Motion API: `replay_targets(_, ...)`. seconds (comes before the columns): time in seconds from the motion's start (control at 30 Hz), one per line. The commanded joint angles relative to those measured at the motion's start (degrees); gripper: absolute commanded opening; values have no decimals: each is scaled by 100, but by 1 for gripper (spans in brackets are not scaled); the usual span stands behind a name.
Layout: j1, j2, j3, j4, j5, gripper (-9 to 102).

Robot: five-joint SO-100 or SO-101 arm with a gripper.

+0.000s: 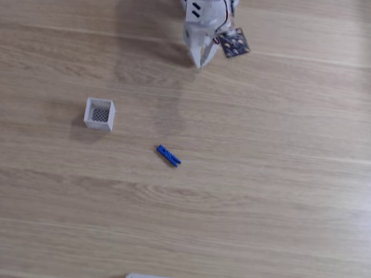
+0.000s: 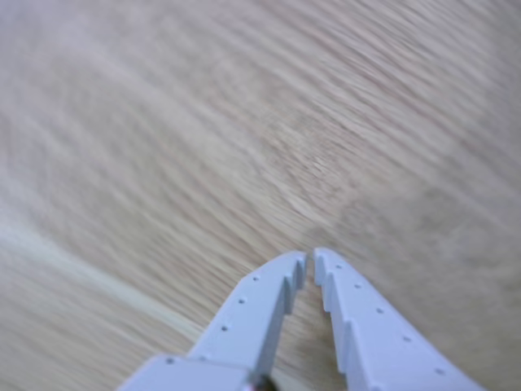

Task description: Grasp a peg and put it in the crate.

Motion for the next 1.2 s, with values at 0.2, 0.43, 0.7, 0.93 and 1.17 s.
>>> replay_targets(0.2,1248,-4693,-4632,-1125,-4562,0)
replay_targets(0.43,1582,-7128,-6768,-1951,-4781,-1)
replay_targets(0.7,1688,-8455,-8279,-2074,-4764,0)
replay_targets(0.93,1644,-8675,-8429,-2065,-4518,13)
replay_targets(1.17,1362,-8271,-8437,-1661,-3814,26)
